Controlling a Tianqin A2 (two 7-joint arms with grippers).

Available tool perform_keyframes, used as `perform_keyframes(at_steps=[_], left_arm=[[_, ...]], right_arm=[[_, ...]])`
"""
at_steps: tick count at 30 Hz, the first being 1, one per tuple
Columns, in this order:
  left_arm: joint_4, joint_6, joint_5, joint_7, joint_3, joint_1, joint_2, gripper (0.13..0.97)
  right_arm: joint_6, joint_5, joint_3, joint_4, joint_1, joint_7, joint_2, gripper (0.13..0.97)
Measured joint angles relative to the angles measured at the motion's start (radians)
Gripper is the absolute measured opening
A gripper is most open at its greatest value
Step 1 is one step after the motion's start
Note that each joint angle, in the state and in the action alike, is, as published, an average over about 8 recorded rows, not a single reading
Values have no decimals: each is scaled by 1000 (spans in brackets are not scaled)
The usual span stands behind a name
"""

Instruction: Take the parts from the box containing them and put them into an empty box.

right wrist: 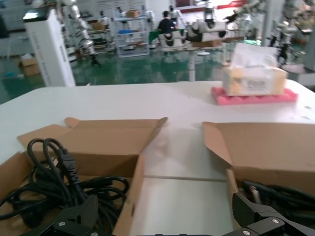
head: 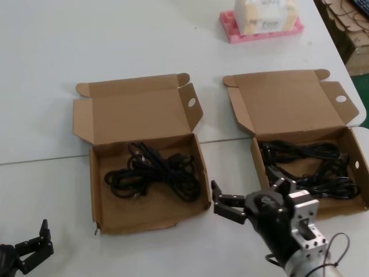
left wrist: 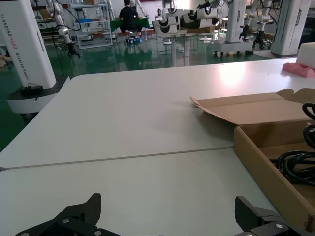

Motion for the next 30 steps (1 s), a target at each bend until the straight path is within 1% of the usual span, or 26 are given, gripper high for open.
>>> perform_keyframes(at_steps=[24, 30], left_arm=[[0, 0, 0, 1, 0, 0, 0, 966], [0, 0, 0, 1, 0, 0, 0, 966]], right_arm=[[6, 356, 162, 77, -130, 0, 32, 966], [7, 414, 188, 90, -151, 0, 37, 966]])
